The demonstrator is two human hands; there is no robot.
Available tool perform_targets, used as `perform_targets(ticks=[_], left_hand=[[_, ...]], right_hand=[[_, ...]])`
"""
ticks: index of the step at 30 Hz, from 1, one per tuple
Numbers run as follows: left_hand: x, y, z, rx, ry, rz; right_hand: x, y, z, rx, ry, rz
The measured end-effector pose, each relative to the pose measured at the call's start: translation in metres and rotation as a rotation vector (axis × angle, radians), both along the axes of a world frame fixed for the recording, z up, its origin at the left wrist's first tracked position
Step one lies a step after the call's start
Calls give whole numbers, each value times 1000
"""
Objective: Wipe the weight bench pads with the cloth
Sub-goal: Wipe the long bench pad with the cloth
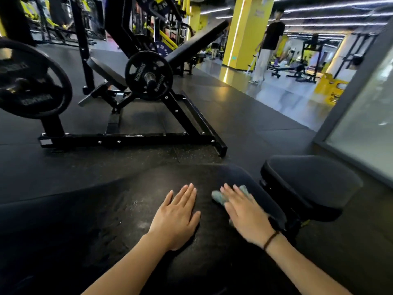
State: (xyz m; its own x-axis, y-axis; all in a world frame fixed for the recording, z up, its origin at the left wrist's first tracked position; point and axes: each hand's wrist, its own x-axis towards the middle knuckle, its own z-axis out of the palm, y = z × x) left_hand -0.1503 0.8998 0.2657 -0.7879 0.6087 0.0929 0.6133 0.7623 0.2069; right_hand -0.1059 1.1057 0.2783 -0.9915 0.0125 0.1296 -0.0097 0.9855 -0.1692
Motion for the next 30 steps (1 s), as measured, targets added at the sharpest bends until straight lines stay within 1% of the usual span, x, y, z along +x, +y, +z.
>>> perform_targets(ticks=[3, 5, 7, 10, 12, 14, 16, 18, 20, 23, 25, 27, 28, 30], left_hand=[[-1, 1, -1, 14, -4, -1], [-2, 1, -2, 16, 9, -4], [-2, 1, -3, 18, 22, -9], [-3, 2, -4, 16, 31, -11], [-2, 2, -4, -3, 33, -19], [-2, 2, -4, -4, 34, -15], [-2, 1, -4, 0, 22, -14], [-3, 0, -2, 5, 22, -15], [-2, -1, 2, 5, 37, -11], [0, 0, 2, 8, 37, 0], [-1, -2, 1, 36, 12, 31], [2, -4, 2, -14, 24, 29], [3, -4, 3, -57, 31, 50], [2, 0, 5, -107, 21, 74]], right_hand=[[-72, 13, 9, 2, -134, -245], [-87, 8, 7, -5, -159, -311], [-68, -7, 9, 9, -138, -266], [4, -37, 8, 17, -91, -73], [53, -55, 12, 18, -100, 47], [83, -60, 13, -14, -125, 132], [93, -45, 10, -24, -109, 126], [90, -16, 1, 1, -16, 56], [73, 23, -7, -28, 24, -58], [36, 69, -8, -115, -10, -181], [5, 86, -2, -280, -62, -210], [-24, 94, 3, -453, -135, -264], [-45, 97, 4, -458, -182, -276], [-83, 96, 9, -370, -210, -294]])
